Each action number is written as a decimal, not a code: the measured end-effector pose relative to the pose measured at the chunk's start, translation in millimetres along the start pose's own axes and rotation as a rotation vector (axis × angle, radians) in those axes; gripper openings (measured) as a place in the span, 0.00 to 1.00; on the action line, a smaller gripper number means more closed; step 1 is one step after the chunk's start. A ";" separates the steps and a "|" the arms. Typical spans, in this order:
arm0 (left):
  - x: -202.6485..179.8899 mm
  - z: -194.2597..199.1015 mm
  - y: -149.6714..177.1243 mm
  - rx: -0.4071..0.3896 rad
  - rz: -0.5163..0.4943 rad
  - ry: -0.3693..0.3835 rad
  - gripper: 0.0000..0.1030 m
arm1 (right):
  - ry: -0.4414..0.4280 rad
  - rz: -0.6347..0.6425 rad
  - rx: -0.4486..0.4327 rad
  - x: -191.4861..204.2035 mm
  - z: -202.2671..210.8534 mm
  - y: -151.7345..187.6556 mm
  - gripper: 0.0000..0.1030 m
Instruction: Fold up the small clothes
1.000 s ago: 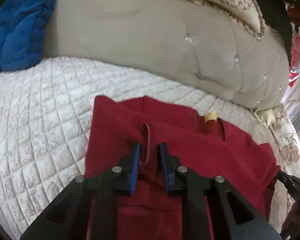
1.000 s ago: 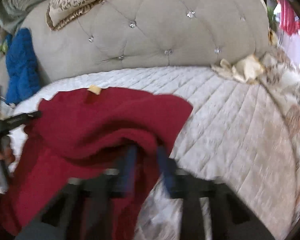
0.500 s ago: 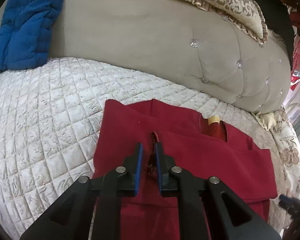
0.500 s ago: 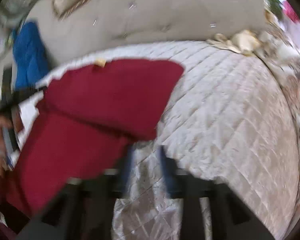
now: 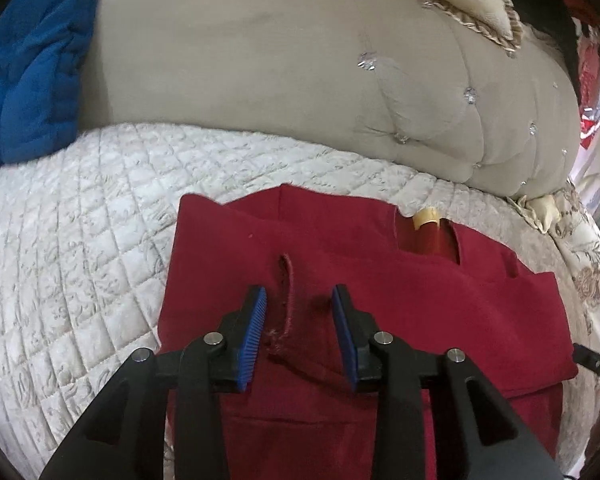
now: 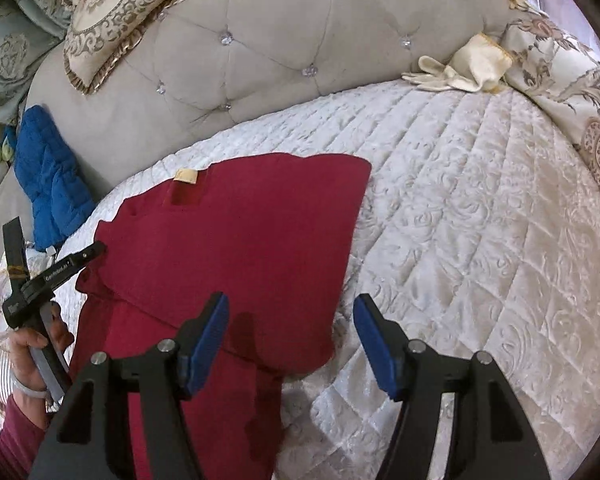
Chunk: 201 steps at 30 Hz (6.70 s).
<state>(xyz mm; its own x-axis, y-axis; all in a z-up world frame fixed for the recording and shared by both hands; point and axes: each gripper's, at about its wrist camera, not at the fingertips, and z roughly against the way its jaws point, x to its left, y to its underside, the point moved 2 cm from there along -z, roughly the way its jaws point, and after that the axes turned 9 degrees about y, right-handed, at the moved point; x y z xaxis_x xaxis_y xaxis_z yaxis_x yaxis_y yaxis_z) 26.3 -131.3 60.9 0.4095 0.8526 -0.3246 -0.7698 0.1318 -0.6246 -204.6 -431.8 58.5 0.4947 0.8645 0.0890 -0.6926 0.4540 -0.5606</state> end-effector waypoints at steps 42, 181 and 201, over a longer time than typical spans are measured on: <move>34.1 3.9 0.1 0.010 0.103 -0.029 0.00 | 0.159 0.047 -0.045 24.4 -33.6 -45.0 0.36; 28.7 175.0 221.4 0.263 -0.020 -0.032 0.35 | -0.144 0.176 0.340 42.5 69.5 246.1 0.75; 30.6 171.9 223.5 0.255 -0.026 -0.039 0.35 | -0.118 0.188 0.319 51.1 61.6 248.3 0.85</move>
<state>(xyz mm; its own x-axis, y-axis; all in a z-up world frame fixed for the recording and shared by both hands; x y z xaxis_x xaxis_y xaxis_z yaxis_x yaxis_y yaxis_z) -217.3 11.2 33.5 0.4154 0.8656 -0.2797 -0.8597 0.2731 -0.4318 -383.6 -261.5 -25.4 0.2924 0.9495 0.1137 -0.9031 0.3133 -0.2937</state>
